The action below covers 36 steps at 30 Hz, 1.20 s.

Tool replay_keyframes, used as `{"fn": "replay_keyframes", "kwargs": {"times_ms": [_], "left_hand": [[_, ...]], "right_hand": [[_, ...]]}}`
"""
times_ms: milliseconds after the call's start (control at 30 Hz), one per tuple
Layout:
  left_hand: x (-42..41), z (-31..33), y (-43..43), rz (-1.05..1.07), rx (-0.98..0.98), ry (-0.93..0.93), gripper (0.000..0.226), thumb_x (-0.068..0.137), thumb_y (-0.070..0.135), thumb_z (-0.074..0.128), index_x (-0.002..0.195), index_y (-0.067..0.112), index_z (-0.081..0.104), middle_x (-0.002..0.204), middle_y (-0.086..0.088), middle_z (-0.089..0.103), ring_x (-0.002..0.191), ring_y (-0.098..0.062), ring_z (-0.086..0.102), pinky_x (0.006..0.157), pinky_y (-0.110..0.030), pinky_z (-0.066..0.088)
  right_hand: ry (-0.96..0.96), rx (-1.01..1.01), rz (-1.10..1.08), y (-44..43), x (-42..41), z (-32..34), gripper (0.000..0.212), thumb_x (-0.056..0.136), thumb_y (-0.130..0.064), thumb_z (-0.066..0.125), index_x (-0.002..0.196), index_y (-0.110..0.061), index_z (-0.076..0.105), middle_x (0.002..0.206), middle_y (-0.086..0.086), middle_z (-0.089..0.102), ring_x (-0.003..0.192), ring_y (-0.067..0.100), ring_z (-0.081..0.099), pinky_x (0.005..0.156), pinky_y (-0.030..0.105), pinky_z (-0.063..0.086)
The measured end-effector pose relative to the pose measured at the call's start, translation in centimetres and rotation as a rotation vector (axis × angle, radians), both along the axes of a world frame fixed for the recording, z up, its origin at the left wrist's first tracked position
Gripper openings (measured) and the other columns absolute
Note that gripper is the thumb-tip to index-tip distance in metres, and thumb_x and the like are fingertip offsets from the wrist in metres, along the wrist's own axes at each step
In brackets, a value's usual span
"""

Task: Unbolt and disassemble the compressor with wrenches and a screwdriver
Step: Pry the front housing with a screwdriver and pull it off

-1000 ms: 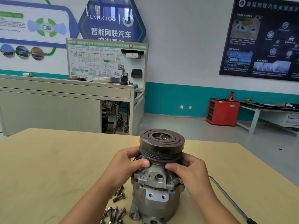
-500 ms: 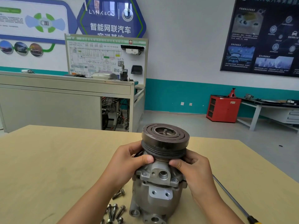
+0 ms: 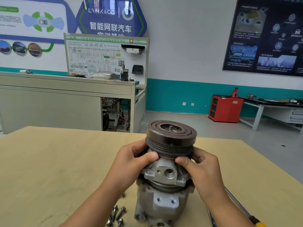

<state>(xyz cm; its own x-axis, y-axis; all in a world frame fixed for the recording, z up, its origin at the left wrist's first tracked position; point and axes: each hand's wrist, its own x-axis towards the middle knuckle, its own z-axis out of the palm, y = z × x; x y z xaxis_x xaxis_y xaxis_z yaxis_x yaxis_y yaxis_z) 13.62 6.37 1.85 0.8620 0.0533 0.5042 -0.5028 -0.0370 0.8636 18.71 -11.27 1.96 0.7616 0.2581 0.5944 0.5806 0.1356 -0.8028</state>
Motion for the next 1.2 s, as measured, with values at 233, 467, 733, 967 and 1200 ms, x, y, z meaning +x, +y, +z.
{"fn": "replay_keyframes", "kwargs": {"times_ms": [233,467,733,967,1200], "left_hand": [[0.2,0.2,0.1,-0.018,-0.031,-0.011,0.033,0.076,0.013,0.064,0.106,0.024,0.072,0.107,-0.003,0.072,0.103,-0.019,0.067,0.08,-0.024,0.052],[-0.2,-0.2,0.1,-0.014,0.013,0.032,0.03,0.078,0.014,0.063,0.105,0.019,0.072,0.107,-0.003,0.072,0.103,-0.019,0.067,0.08,-0.023,0.052],[-0.4,0.3,-0.3,0.015,0.082,0.017,0.032,0.079,0.014,0.063,0.111,0.016,0.068,0.109,0.0,0.072,0.105,-0.017,0.066,0.085,-0.026,0.053],[-1.5,2.3,-0.9,0.054,0.088,-0.092,0.032,0.077,0.014,0.064,0.107,0.024,0.07,0.104,0.003,0.073,0.101,-0.015,0.067,0.078,-0.021,0.052],[-3.9,4.9,-1.9,0.067,0.116,-0.219,0.035,0.073,0.029,0.068,0.108,0.031,0.069,0.103,0.008,0.073,0.101,-0.014,0.066,0.08,-0.023,0.051]], "right_hand": [[0.007,0.005,-0.015,0.1,-0.1,0.5,0.025,0.054,-0.023,0.077,0.073,-0.039,0.075,0.082,-0.014,0.074,0.079,-0.001,0.067,0.066,0.01,0.047],[0.028,-0.019,-0.02,0.0,-0.1,-0.3,0.032,0.06,-0.009,0.082,0.072,-0.038,0.075,0.08,-0.014,0.074,0.074,-0.004,0.066,0.063,0.008,0.046],[0.04,-0.023,-0.033,-0.5,0.0,-0.3,0.048,0.066,0.0,0.077,0.076,-0.047,0.074,0.081,-0.016,0.074,0.078,-0.003,0.066,0.065,0.011,0.048],[0.008,0.0,0.018,-0.9,-1.0,2.2,0.038,0.056,-0.018,0.078,0.078,-0.048,0.073,0.086,-0.016,0.074,0.084,0.001,0.067,0.072,0.023,0.055],[-0.096,0.057,0.108,-1.9,-3.5,4.9,0.031,0.049,-0.033,0.078,0.078,-0.042,0.075,0.079,-0.015,0.073,0.071,-0.003,0.064,0.056,0.01,0.046]]}}
